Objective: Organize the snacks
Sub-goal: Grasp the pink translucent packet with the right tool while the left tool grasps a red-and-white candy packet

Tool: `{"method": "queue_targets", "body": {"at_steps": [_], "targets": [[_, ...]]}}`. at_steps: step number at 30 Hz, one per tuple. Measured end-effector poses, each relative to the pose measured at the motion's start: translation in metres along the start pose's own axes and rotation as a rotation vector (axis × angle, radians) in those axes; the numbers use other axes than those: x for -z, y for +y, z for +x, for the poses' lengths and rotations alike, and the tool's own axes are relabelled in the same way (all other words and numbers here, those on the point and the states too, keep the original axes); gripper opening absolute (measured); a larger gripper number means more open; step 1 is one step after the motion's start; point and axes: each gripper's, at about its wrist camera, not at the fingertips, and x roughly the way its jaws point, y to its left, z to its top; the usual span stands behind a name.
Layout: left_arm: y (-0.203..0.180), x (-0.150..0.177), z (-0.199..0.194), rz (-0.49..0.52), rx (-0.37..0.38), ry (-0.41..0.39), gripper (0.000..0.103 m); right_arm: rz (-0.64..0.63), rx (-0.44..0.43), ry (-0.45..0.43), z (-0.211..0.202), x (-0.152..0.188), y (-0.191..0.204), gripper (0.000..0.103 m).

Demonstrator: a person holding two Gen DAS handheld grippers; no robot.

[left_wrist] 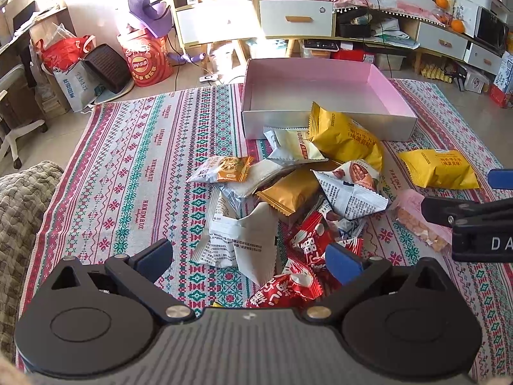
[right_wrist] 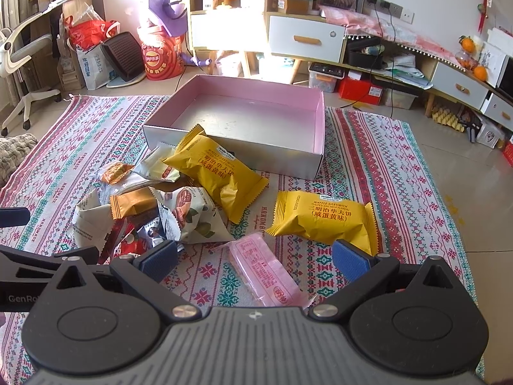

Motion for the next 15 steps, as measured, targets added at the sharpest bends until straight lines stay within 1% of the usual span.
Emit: {"method": "queue_targets", "body": {"at_steps": [3,6,10,13,15], "targets": [[0.002,-0.004,0.0,0.015,0.042,0.009,0.103,0.019,-0.019,0.018,-0.002,-0.006,-0.007,0.103],[0.005,-0.01,0.0,0.04,0.091,0.018,0.103,0.011,-0.04,0.048,-0.003,-0.016,-0.016,0.103],[0.013,-0.019,0.009,0.042,0.152,0.053,0.103,0.028,-0.055,0.091,0.002,-0.029,-0.033,0.102],[0.019,-0.025,0.018,0.029,0.209,0.093,0.102,0.081,-0.083,0.157,0.011,-0.034,-0.048,0.096],[0.021,-0.027,0.022,0.032,0.256,0.12,0.1,0.095,-0.131,0.194,0.016,-0.032,-0.052,0.093]]}}
